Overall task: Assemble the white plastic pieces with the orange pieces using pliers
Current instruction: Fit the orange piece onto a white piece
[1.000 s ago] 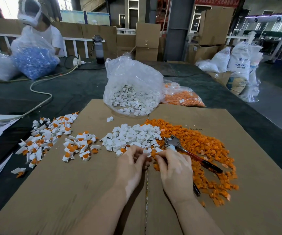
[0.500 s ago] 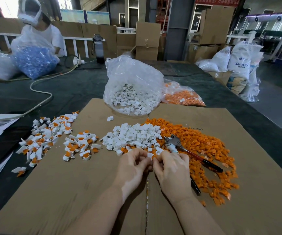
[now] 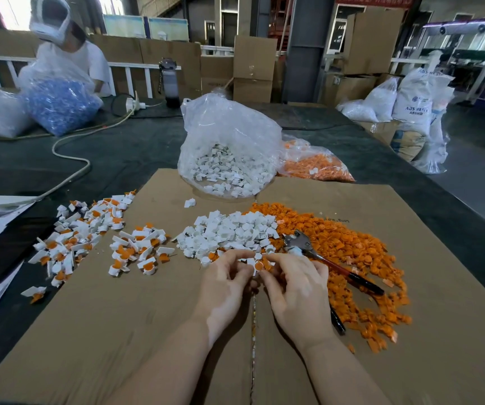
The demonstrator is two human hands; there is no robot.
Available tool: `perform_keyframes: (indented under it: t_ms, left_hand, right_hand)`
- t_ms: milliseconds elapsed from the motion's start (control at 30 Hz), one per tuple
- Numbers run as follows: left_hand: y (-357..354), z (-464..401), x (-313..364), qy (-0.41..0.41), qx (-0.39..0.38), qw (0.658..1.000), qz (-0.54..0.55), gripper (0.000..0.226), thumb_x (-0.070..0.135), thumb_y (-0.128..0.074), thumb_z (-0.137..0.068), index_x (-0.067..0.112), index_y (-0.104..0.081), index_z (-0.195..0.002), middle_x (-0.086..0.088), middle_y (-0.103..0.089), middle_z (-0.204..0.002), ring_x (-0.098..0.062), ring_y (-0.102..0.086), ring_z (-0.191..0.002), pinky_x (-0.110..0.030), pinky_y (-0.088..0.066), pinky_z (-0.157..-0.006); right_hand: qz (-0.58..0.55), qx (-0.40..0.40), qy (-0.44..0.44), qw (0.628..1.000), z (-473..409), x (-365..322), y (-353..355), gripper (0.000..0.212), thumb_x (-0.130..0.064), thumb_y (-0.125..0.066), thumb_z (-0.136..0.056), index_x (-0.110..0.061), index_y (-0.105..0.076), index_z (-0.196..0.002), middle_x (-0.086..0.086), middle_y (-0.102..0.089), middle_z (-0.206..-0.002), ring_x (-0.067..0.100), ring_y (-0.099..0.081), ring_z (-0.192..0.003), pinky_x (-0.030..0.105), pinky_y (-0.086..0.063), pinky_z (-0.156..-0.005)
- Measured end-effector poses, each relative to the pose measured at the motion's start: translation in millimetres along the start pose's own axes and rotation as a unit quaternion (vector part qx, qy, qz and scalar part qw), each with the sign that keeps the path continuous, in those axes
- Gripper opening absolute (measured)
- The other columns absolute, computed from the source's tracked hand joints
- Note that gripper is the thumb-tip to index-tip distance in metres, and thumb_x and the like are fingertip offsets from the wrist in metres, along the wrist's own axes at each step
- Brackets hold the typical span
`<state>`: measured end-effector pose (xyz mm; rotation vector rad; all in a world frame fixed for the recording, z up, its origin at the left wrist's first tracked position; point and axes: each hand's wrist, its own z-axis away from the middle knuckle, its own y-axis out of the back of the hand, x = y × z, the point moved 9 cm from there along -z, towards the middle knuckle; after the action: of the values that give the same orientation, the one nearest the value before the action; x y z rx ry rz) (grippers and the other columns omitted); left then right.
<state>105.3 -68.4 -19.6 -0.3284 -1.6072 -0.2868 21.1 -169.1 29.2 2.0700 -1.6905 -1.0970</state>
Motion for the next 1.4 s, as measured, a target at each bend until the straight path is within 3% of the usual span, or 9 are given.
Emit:
perform_keyframes:
  t_ms: [133,233,400,567,733,900,1033,1133,1400]
  left_hand:
    - [-2.2,0.5,0.6,0.003,-0.011,1.0,0.002,0.026,-0.006,-0.053,-0.088,0.017,-0.063,-0.09,-0.007,-0.054,-0.063,-0.007,-0.057,-0.055,-0.016,-0.048,-0.056]
    - [-2.0,0.8,1.7,0.002,-0.011,1.0,0.003,0.028,-0.007,-0.053,-0.087,0.018,-0.064,-0.087,-0.008,-0.053,-0.063,-0.007,-0.057,-0.054,-0.014,-0.047,-0.055]
    - [-2.5,1.6,3.7,-0.003,-0.016,1.0,-0.009,0.024,-0.006,-0.053,-0.088,0.015,-0.064,-0.09,-0.01,-0.053,-0.065,-0.007,-0.057,-0.055,-0.013,-0.046,-0.054]
    - [-1.3,1.8,5.8,-0.013,-0.003,0.999,-0.04,0.018,0.0,-0.058,-0.087,0.017,-0.065,-0.087,-0.005,-0.055,-0.062,-0.005,-0.055,-0.056,-0.011,-0.044,-0.054]
    - [-0.1,-3.1,8.2,-0.02,0.018,0.996,-0.087,0.006,0.008,-0.064,-0.085,0.011,-0.065,-0.091,-0.009,-0.056,-0.062,-0.008,-0.053,-0.056,-0.013,-0.042,-0.054]
    - [-2.4,-7.1,0.5,0.03,0.017,0.999,-0.033,0.011,0.003,-0.061,-0.087,0.004,-0.062,-0.097,-0.002,-0.055,-0.052,-0.004,-0.051,-0.044,-0.014,-0.044,-0.05]
    - [-3.5,-8.5,-2.2,0.045,0.022,0.999,-0.022,0.011,0.003,-0.06,-0.088,0.008,-0.062,-0.098,-0.002,-0.053,-0.054,-0.003,-0.05,-0.044,-0.014,-0.044,-0.048]
    - [-5.3,-10.4,-2.3,0.051,0.021,0.998,-0.028,0.01,0.006,-0.059,-0.089,0.01,-0.062,-0.098,-0.002,-0.053,-0.056,-0.002,-0.049,-0.044,-0.013,-0.043,-0.048]
    - [-3.0,-12.7,1.1,0.055,0.036,0.998,-0.025,0.012,0.008,-0.059,-0.09,0.014,-0.063,-0.098,-0.004,-0.055,-0.061,-0.001,-0.048,-0.043,-0.012,-0.042,-0.047]
  right_hand:
    - [0.019,-0.018,0.01,1.0,-0.8,-4.1,-1.2,0.024,-0.018,-0.065,-0.078,-0.019,-0.071,-0.102,-0.006,-0.063,-0.083,0.018,-0.061,-0.081,0.03,-0.029,-0.079]
    - [0.022,-0.03,0.015,0.999,-1.7,-6.0,-1.7,0.024,-0.018,-0.064,-0.08,-0.023,-0.072,-0.102,-0.007,-0.061,-0.08,0.017,-0.06,-0.077,0.033,-0.034,-0.077]
    - [0.025,-0.031,0.019,0.999,-2.1,-6.0,-1.7,0.025,-0.011,-0.074,-0.077,-0.022,-0.072,-0.1,-0.005,-0.061,-0.079,0.019,-0.059,-0.076,0.036,-0.038,-0.074]
    - [0.034,-0.03,0.026,0.999,-3.2,-8.0,-1.0,0.022,-0.019,-0.064,-0.079,-0.023,-0.073,-0.099,-0.006,-0.06,-0.078,0.018,-0.059,-0.075,0.032,-0.032,-0.077]
    - [0.065,-0.043,0.022,0.997,-3.5,-7.0,-2.8,0.023,-0.019,-0.074,-0.076,-0.021,-0.072,-0.1,-0.004,-0.063,-0.083,0.021,-0.06,-0.078,0.034,-0.029,-0.079]
    - [0.174,-0.023,-0.077,0.981,-14.3,12.5,15.9,0.034,-0.027,-0.078,-0.072,-0.013,-0.071,-0.102,0.005,-0.066,-0.092,0.027,-0.062,-0.084,0.045,-0.04,-0.083]
    - [0.281,-0.226,-0.23,0.904,-13.7,56.8,11.3,0.049,-0.051,-0.049,-0.086,-0.021,-0.05,-0.125,0.003,-0.048,-0.129,0.024,-0.043,-0.12,0.049,-0.026,-0.102]
    - [0.27,-0.325,-0.267,0.866,-6.1,77.8,3.5,0.056,-0.05,-0.049,-0.085,-0.022,-0.039,-0.133,0.004,-0.034,-0.143,0.027,-0.028,-0.133,0.055,-0.016,-0.108]
    - [0.285,-0.299,-0.23,0.881,-19.8,69.1,10.4,0.053,-0.054,-0.05,-0.086,-0.019,-0.044,-0.124,0.007,-0.041,-0.137,0.029,-0.036,-0.126,0.045,-0.031,-0.102]
